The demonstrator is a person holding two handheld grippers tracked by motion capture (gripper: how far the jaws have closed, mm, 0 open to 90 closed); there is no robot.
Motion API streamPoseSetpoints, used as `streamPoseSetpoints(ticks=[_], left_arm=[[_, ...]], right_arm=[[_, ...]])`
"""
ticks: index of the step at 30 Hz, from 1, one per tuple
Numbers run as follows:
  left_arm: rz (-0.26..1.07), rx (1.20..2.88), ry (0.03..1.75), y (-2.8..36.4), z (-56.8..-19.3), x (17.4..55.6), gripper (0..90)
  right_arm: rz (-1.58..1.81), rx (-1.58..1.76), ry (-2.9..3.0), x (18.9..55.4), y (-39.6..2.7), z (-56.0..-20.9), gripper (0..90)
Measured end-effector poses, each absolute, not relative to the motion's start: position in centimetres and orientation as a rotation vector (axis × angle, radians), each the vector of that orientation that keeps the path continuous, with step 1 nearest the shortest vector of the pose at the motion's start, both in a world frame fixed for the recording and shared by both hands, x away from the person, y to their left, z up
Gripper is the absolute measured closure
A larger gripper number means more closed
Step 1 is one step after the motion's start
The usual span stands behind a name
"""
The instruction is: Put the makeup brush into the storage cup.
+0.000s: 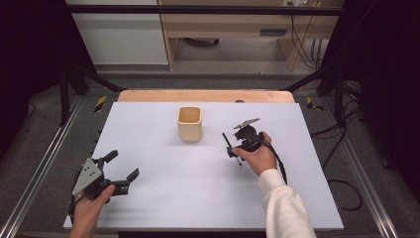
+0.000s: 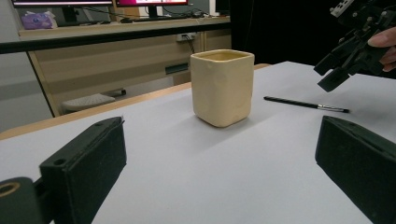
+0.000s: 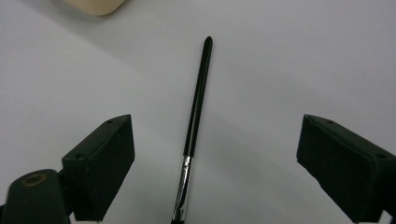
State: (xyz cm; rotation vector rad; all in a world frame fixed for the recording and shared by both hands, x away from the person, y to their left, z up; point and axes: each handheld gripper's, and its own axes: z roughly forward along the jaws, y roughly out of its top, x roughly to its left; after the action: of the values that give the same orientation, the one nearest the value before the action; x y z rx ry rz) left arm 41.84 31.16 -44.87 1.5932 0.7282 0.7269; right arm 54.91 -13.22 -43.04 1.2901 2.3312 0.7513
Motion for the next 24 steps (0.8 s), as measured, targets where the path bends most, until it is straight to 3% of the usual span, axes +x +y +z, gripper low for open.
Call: streamPoseSetpoints(ticks=[24], left_arm=[[0.729,1.614,0.72,31.2,-45.0,42.0,1.6]], right_arm=[[0.728,1.311,2.365,54.9,-12.5,-44.2,25.9]])
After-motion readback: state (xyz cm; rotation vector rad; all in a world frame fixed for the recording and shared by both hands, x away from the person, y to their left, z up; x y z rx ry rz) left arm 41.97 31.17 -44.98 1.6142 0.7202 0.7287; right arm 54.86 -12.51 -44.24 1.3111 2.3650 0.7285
